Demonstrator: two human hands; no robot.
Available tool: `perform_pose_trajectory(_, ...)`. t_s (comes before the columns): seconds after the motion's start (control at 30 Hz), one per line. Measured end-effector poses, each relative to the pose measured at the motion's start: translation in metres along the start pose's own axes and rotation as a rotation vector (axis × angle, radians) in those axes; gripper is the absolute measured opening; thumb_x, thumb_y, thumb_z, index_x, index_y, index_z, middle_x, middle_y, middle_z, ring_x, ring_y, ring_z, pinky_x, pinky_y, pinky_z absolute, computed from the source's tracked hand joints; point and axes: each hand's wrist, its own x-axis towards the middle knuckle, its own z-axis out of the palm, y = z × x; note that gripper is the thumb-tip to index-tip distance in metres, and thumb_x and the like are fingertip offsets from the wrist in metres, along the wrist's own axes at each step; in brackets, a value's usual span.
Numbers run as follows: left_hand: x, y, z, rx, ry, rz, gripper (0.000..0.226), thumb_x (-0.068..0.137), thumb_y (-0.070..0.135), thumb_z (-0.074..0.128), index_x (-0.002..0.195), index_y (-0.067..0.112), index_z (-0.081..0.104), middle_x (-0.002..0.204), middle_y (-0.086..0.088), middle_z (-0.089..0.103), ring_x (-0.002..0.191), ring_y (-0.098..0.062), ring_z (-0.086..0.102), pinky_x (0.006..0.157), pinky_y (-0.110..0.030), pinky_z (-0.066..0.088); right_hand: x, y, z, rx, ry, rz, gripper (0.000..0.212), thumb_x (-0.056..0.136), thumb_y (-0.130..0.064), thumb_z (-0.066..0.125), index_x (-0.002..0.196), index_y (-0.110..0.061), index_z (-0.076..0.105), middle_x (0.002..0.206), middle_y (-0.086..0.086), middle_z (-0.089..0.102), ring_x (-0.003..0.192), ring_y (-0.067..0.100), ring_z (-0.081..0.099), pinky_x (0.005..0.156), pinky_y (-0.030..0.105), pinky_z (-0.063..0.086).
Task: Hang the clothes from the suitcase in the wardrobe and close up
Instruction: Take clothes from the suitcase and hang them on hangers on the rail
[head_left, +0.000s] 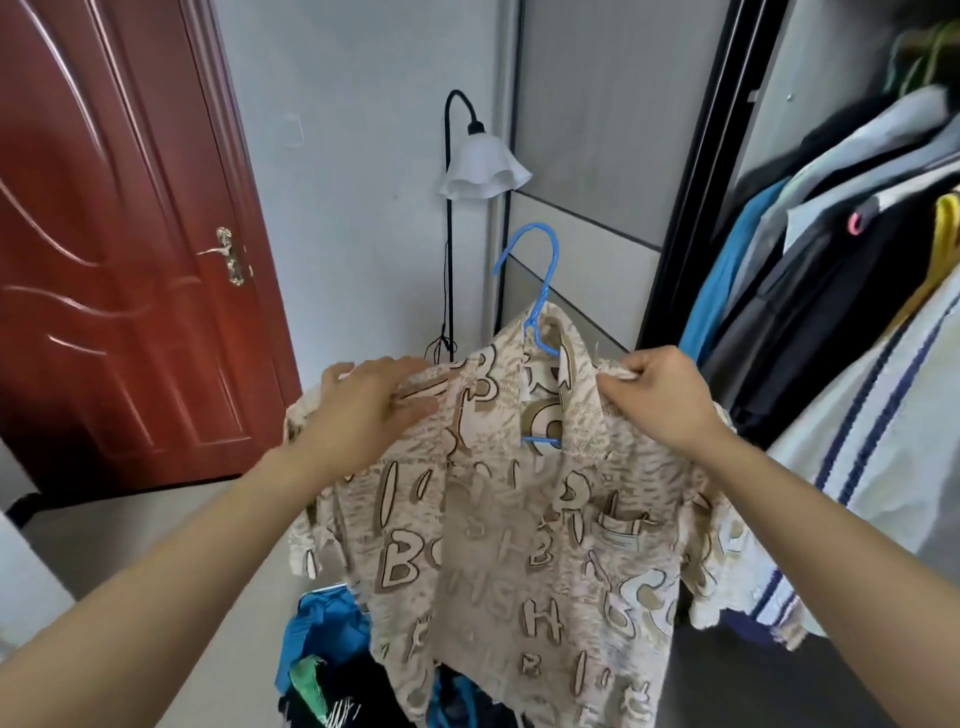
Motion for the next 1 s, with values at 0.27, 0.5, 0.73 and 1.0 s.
perform_pose_trajectory(0.27,0.024,0.037,0.009,-0.336,0.002,0.029,0.018,0.093,0.036,0.060,0.084,0.022,0.067,0.061,0.008,0.058,0.059,0.003,0.052,0.062,-0.027,0.035,-0.011,-0.036,-0.013,-0.125,-0.166,-0.277,0.031,0.079,-0.018,0.068,0.058,-0.011,0.046,0.054,-0.006,0.045,0.055,0.011,0.042,0.054,0.029,0.040)
perform_pose_trajectory(0.5,0.002,-0.019,0.008,-0.194,0.142,-0.216,0.051,0.081,0.048,0.072,0.126,0.034,0.053,0.116,0.011,0.051,0.111,-0.008,0.042,0.094,-0.036,0.031,-0.002,-0.020,-0.027,0.152,-0.016,0.020,0.041,0.070,-0.007,0.065,0.049,-0.015,0.032,0.051,0.000,0.030,0.049,0.012,0.027,0.052,0.028,0.024)
perform_pose_trajectory(0.73,-0.014,-0.049,0.013,-0.916,-0.053,-0.500,0.020,0.091,0.029,0.065,0.084,0.012,0.074,0.052,0.004,0.048,0.053,-0.012,0.044,0.066,-0.024,0.048,-0.019,-0.006,-0.058,0.161,-0.033,0.072,0.038,0.065,-0.025,0.071,0.043,-0.014,0.042,0.045,-0.007,0.031,0.051,0.013,0.026,0.052,0.029,0.023)
perform_pose_trajectory(1.0,0.013,0.060,0.039,-0.629,-0.233,0.037,0.012,0.090,0.040,0.063,0.102,0.039,0.066,0.103,0.019,0.067,0.098,0.007,0.060,0.081,-0.010,0.043,-0.057,-0.006,-0.095,0.205,-0.185,0.161,0.040,0.077,-0.001,0.068,0.048,-0.007,0.041,0.057,0.007,0.028,0.062,0.021,0.020,0.055,0.032,0.019)
